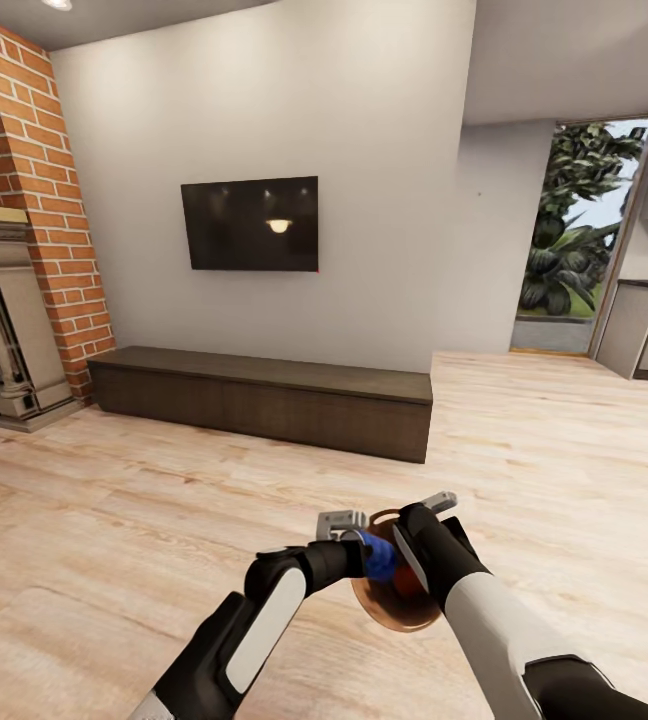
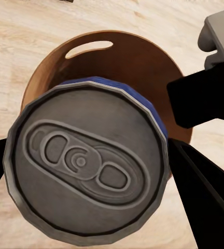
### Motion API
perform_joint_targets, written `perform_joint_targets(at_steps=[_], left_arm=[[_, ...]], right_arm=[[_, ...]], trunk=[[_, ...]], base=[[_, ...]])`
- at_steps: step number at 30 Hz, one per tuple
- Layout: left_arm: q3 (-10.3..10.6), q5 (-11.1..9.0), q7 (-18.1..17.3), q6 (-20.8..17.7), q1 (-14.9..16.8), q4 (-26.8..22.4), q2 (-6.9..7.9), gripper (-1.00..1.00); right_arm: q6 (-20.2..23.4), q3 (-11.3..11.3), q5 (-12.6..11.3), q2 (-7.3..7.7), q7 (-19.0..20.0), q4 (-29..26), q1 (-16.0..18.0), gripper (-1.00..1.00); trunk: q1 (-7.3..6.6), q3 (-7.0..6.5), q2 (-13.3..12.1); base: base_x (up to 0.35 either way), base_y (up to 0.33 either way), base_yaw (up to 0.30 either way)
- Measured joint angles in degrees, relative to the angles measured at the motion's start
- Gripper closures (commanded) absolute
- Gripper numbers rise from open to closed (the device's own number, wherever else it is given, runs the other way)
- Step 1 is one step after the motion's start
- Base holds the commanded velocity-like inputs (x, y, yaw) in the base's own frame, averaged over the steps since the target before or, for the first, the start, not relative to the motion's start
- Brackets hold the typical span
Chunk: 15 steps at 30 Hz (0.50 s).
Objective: Put the three can of soda from the living room inside the tash can in the kitchen.
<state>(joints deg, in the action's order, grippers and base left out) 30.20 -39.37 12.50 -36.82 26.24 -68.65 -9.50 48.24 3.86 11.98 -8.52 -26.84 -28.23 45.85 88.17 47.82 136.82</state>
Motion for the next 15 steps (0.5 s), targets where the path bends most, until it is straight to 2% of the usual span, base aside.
perform_joint_targets(at_steps=[8,15], left_arm=[[0.13,-0.02,-1.28,1.45,0.61,2.17,-0.23,1.0],[0.28,0.04,-2.92,3.19,1.98,6.69,-0.4,1.0]], right_arm=[[0.0,0.0,-0.03,-0.37,0.01,0.0,0.0,1.0],[0.02,0.0,0.02,-0.45,0.0,0.0,0.0,1.0]], trunk=[[0.0,0.0,0.0],[0.0,0.0,0.0]], base=[[0.0,0.0,0.0],[0.0,0.0,0.0]])
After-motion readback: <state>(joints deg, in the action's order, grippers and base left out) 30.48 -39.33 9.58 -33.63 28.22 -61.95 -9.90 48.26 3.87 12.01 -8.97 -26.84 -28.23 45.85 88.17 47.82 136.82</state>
